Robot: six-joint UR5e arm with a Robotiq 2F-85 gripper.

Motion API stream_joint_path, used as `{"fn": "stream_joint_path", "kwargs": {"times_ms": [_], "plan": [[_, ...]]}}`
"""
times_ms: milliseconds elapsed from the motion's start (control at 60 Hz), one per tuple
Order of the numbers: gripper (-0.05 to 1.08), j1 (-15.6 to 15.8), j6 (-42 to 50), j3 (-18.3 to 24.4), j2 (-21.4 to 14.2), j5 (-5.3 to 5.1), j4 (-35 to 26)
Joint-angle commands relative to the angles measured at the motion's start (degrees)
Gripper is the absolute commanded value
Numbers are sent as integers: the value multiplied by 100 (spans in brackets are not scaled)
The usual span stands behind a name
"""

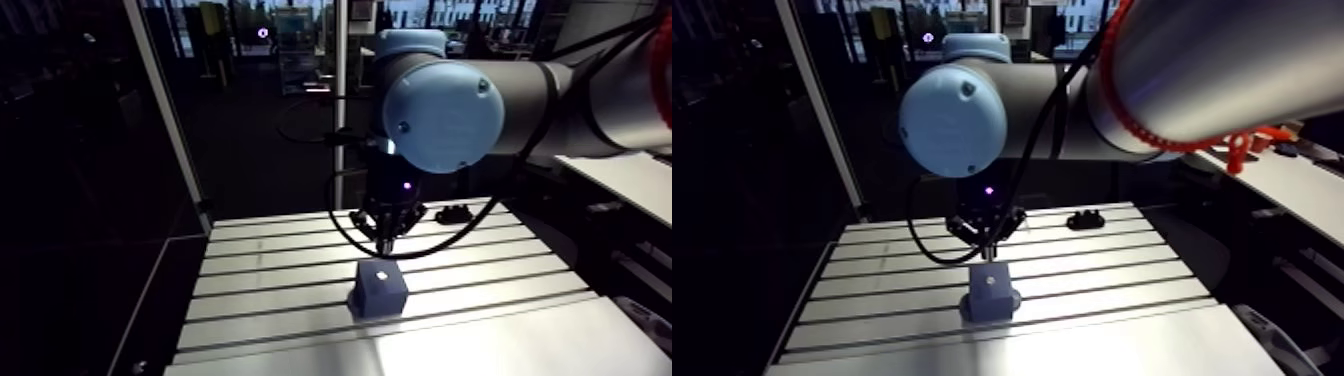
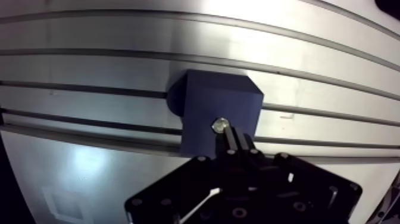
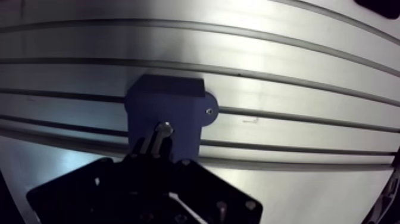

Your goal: Pick up the M10 bolt and insert it into the hex recess until seated.

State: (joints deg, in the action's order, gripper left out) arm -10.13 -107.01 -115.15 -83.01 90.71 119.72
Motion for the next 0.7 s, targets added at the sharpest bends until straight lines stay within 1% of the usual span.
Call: {"fn": "stream_joint_path", "kwargs": {"times_ms": [17,117,133,150,167,183,200,217,233,250,267,283,367,450,467,483,500,517,533,550,600,617,633,650,667,683,700], "plan": [[108,-6,0,58,-53,-14,-49],[105,2,0,67,-61,-14,-49],[102,2,0,74,-61,-7,-49],[90,10,0,83,-61,2,-49],[90,10,0,83,-61,2,-49],[63,18,7,92,-76,18,-57],[63,18,7,92,-76,18,-57],[30,27,1,108,-94,28,-80],[30,27,1,108,-94,28,-80],[5,28,0,125,-104,37,-129],[5,28,0,125,-104,37,-129],[1,29,7,135,-120,31,-166],[0,29,8,201,-148,38,-197],[0,29,17,364,-173,62,-350],[0,36,25,440,-183,102,-513],[0,36,25,440,-183,102,-513],[0,37,26,526,-199,138,-679],[0,37,26,526,-199,138,-679],[0,37,34,636,-202,150,-839],[0,37,34,636,-202,150,-839],[0,46,93,880,-211,145,-1163],[0,46,93,880,-211,145,-1163],[0,46,103,1026,-211,144,-1352],[0,46,103,1026,-211,144,-1352],[0,54,120,1167,-203,136,-1545],[0,54,120,1167,-203,136,-1545],[0,70,152,1330,-187,120,-1761]]}}
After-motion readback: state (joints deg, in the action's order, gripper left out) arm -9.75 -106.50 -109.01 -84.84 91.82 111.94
